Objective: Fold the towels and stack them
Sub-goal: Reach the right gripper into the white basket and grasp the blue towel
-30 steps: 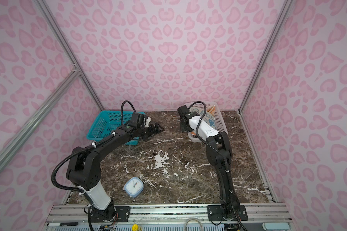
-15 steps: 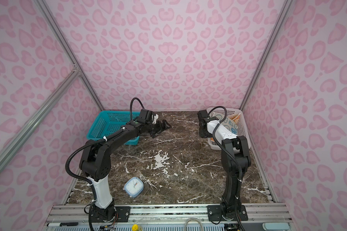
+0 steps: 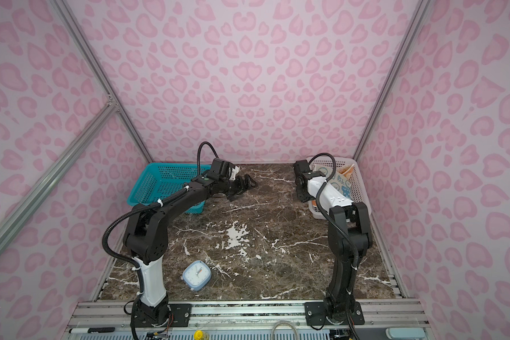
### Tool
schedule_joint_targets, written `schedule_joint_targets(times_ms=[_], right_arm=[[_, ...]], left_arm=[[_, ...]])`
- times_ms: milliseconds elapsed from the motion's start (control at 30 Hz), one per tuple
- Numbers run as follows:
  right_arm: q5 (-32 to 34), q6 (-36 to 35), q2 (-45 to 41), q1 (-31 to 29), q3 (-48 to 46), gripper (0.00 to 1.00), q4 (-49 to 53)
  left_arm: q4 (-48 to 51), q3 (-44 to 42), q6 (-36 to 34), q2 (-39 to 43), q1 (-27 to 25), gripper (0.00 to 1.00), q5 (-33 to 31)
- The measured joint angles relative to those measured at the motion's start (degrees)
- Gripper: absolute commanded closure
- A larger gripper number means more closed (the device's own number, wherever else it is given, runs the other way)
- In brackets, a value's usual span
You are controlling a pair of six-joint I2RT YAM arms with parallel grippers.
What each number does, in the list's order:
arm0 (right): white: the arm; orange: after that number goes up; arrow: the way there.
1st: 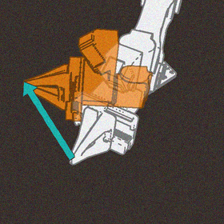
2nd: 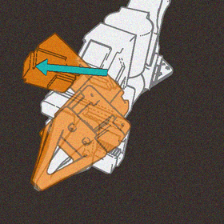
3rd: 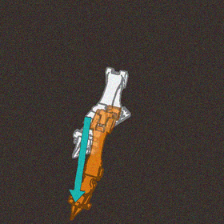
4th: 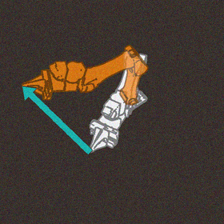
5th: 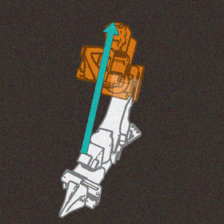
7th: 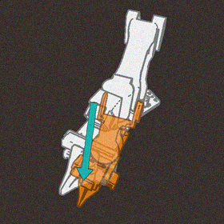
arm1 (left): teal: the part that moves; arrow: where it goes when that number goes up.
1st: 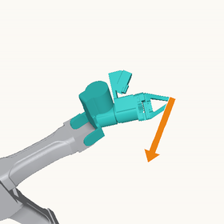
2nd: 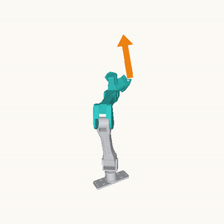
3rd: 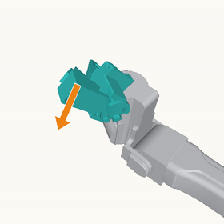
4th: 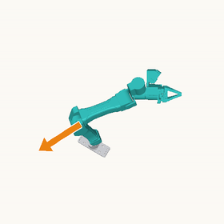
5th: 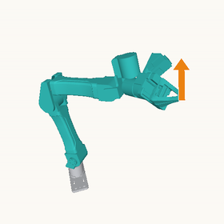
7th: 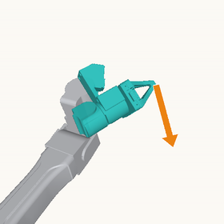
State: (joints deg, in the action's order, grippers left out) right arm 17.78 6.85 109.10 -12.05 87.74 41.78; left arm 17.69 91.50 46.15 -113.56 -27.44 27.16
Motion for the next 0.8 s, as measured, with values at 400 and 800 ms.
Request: schedule_joint_targets(times_ms=[400,800], right_arm=[[-5.97,9.18,-1.79,14.82,0.46,0.11,-1.27],[-15.93,12.39,6.27,17.33,1.36,0.91,-2.78]], left_arm=[[0.31,1.38,-2.62,0.02,-2.58,0.02,1.03],[0.79,3.82,-3.69,-2.89,-4.02,0.02,2.93]])
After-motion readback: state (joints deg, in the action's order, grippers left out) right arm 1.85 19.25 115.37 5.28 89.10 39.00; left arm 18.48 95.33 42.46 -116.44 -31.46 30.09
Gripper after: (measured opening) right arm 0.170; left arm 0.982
